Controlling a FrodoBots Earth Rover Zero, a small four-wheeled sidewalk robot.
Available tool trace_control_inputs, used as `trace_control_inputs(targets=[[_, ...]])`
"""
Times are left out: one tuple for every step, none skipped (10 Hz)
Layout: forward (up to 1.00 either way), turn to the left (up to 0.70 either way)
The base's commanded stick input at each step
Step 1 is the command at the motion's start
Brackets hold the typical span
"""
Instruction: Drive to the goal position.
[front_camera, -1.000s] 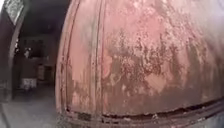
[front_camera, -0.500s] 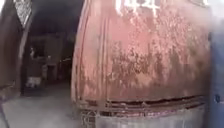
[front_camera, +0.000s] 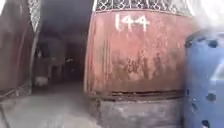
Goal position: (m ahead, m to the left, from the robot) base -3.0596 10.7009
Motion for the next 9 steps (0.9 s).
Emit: trace_control_inputs(targets=[[0.00, 0.00], [0.00, 0.00], [0.00, 0.00], [0.00, 0.00], [0.00, 0.00], [0.00, 0.00], [0.00, 0.00], [-0.04, 0.00], [-0.59, 0.00]])
